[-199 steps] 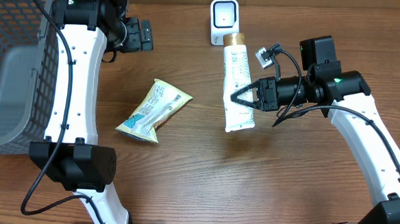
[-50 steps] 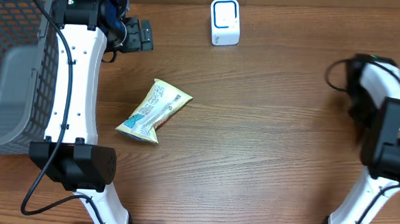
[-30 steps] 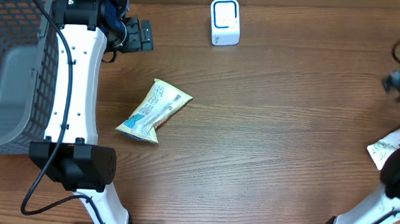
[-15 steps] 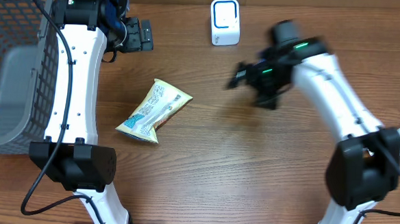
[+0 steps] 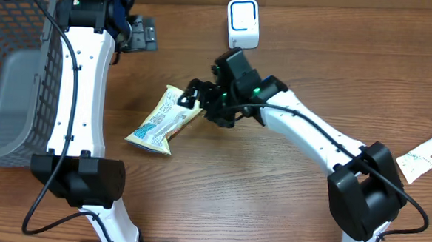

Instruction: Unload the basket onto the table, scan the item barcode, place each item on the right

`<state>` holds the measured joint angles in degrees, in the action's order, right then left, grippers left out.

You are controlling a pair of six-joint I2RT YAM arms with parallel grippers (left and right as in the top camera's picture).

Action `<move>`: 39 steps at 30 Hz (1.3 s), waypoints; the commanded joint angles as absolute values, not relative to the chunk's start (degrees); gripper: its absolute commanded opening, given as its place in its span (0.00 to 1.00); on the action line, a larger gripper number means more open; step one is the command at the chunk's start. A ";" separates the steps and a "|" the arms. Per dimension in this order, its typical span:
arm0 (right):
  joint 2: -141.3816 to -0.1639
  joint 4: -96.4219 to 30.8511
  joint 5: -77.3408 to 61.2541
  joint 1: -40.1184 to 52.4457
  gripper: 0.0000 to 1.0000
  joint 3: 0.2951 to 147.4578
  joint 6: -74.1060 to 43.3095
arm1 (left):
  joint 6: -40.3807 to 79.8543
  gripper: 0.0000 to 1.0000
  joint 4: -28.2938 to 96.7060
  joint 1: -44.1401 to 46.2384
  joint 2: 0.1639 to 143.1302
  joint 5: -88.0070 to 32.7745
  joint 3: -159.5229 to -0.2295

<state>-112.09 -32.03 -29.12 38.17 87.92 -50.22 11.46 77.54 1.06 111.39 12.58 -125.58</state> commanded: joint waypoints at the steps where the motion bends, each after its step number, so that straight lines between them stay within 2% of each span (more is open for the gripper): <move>1: -114.45 -30.57 -29.43 38.50 1.00 87.37 -55.18 | 8.56 1.00 77.41 -0.12 101.43 21.10 -125.80; 6: -119.42 -29.19 -31.88 38.59 1.00 87.37 -56.01 | 9.06 1.00 78.54 -1.37 91.42 20.51 -125.80; 11: -123.50 -20.82 -38.28 38.81 1.00 87.37 -57.78 | 9.23 1.00 79.83 -2.87 84.60 20.84 -125.78; 16: -124.77 -20.01 -37.23 40.23 0.88 87.37 -59.83 | 9.26 1.00 81.19 -4.58 83.59 21.52 -125.75; 26: -129.80 -18.87 -27.66 44.58 0.88 87.37 -61.58 | 10.98 1.00 83.46 -5.30 85.86 21.61 -124.68; 28: -130.96 -17.87 -25.54 44.56 0.79 87.37 -61.54 | 10.98 1.00 83.40 -5.30 85.89 21.61 -124.03; 29: -131.33 -17.58 -23.81 44.45 0.66 87.37 -61.52 | 10.98 1.00 83.42 -5.30 85.89 21.58 -123.74; 31: -131.61 -17.54 -20.86 44.05 0.31 87.37 -60.93 | 11.09 1.00 83.40 -5.30 85.89 21.61 -123.22; 33: -131.59 -17.19 -18.90 43.75 0.05 87.39 -57.36 | 11.18 1.00 83.37 -5.30 85.89 21.61 -122.80; 39: -130.04 -19.88 -21.26 43.29 0.04 87.61 -45.91 | 11.84 1.00 83.29 -5.30 85.89 21.63 -121.93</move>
